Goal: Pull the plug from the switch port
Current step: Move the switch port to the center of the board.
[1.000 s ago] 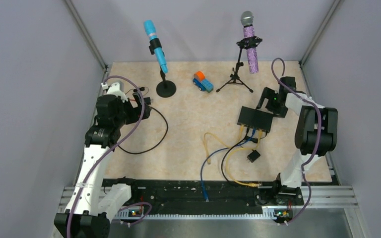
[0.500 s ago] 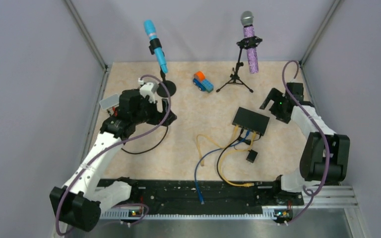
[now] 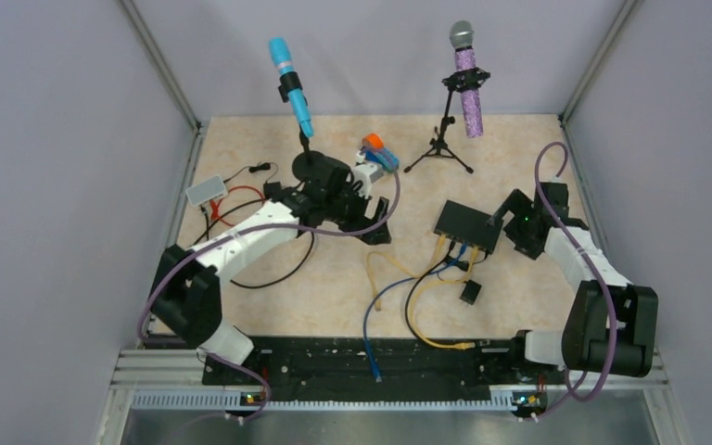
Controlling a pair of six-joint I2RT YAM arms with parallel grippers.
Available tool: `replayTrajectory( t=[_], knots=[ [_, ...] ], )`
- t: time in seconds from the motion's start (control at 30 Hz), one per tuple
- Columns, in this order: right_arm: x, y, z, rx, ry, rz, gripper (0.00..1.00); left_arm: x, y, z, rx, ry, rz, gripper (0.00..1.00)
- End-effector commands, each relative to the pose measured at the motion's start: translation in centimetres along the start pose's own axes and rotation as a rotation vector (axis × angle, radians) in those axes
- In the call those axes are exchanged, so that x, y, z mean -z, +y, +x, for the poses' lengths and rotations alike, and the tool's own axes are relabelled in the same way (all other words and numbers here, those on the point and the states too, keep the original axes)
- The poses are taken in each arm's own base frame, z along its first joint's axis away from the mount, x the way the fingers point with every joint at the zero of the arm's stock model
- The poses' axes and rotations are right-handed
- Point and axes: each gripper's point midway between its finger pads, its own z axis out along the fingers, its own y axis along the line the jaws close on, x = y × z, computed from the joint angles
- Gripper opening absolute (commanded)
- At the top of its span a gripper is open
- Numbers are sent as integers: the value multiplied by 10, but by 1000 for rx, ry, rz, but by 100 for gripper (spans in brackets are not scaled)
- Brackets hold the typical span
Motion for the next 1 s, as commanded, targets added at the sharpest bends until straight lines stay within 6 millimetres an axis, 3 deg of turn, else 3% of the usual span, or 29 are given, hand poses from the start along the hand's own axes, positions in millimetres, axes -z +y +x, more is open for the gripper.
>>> replayTrajectory(
  t=[0.0,0.2,0.47,0.6,0.73,0.97],
  knots=[
    [5,10,-7,-13,-16,-59,99,-34,-32,-20,-66,3,143,99],
    [-7,23,-3,48,57,-123,98,-64,-33,21,-5,147,198,93],
    [-37,35,-7,89,139,-157,95,-54,-38,63,47,203,235,76],
    [-54,42,-10,151,173,-147,95,-47,-46,72,75,217,277,66],
    [-65,59,3,285,235,-123,94,-41,-56,79,83,231,310,62],
    [-60,79,37,363,242,-191,94,-23,-77,76,88,227,404,62]
  ],
)
